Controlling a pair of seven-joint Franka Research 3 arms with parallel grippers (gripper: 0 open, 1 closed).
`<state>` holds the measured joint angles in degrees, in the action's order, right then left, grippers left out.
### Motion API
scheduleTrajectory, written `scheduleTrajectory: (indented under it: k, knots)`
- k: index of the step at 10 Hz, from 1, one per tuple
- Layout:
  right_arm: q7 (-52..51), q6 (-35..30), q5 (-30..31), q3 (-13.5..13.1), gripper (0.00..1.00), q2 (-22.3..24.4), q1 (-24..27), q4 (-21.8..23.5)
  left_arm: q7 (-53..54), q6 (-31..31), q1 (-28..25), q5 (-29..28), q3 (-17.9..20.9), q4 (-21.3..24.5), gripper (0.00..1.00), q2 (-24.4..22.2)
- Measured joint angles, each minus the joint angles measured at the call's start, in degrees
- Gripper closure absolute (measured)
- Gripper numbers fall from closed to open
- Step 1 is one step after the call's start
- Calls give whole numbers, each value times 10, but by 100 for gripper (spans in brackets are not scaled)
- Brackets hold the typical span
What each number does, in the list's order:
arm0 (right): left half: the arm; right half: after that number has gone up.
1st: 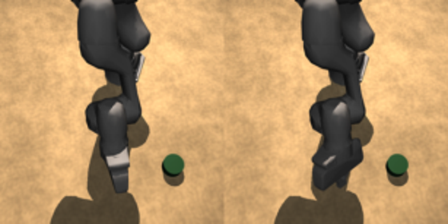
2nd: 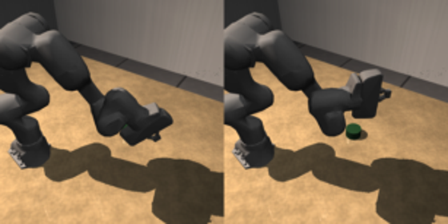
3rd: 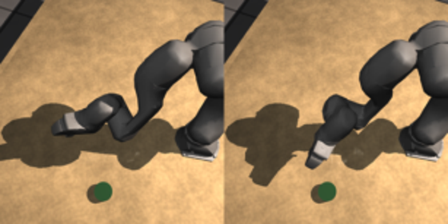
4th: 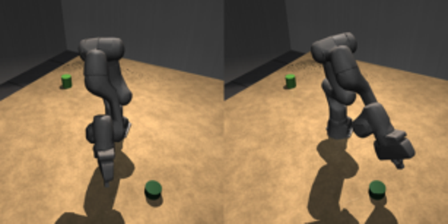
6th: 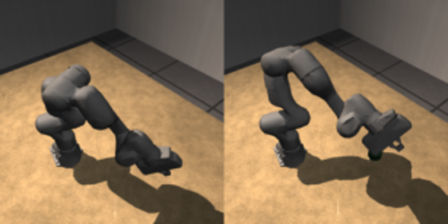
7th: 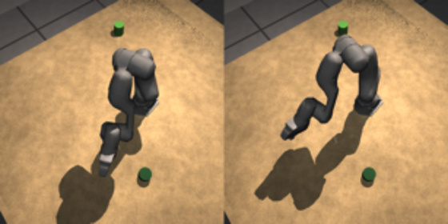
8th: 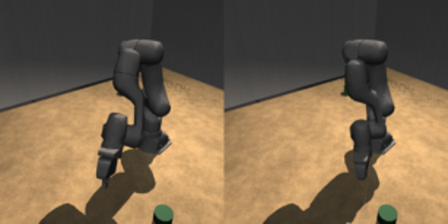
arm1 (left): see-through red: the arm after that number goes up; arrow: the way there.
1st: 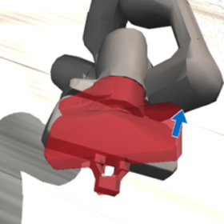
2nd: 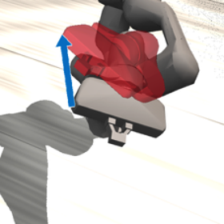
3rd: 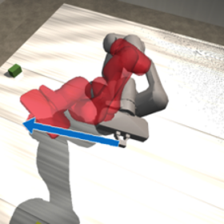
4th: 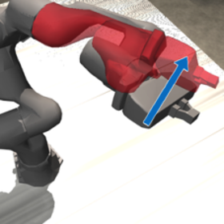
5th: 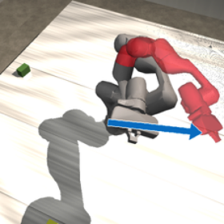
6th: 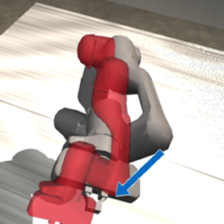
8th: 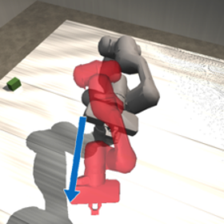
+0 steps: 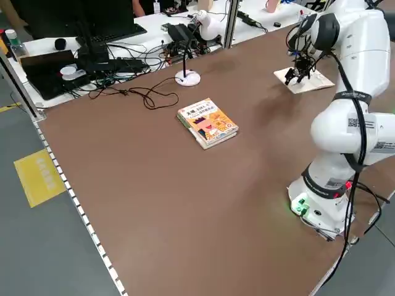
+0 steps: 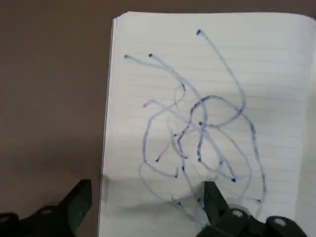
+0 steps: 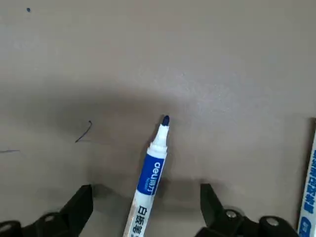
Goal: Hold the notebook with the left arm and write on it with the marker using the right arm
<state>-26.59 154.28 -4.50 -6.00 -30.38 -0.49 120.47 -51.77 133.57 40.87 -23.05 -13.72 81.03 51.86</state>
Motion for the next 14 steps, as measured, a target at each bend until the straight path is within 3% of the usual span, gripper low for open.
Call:
scheduleTrajectory:
  k: [1,3,4,6,8,11,14]
  knots:
    - [0,4,0,0,16,0,0,2,0,0,0,0,0,0,0,0]
    - [0,21,-1,1,21,1,0,10,1,0,0,0,0,0,0,0]
    - [0,30,-1,2,28,4,0,14,1,0,0,0,0,0,0,0]
    - [0,42,-1,-2,51,6,1,19,1,0,0,0,0,0,0,0]
    - [0,48,-3,-3,56,7,2,21,1,0,0,0,0,0,0,0]
    - [0,68,-11,-5,81,12,8,29,1,0,0,0,0,0,0,0]
    - [0,76,-40,-5,83,13,10,35,1,0,0,0,1,0,0,0]
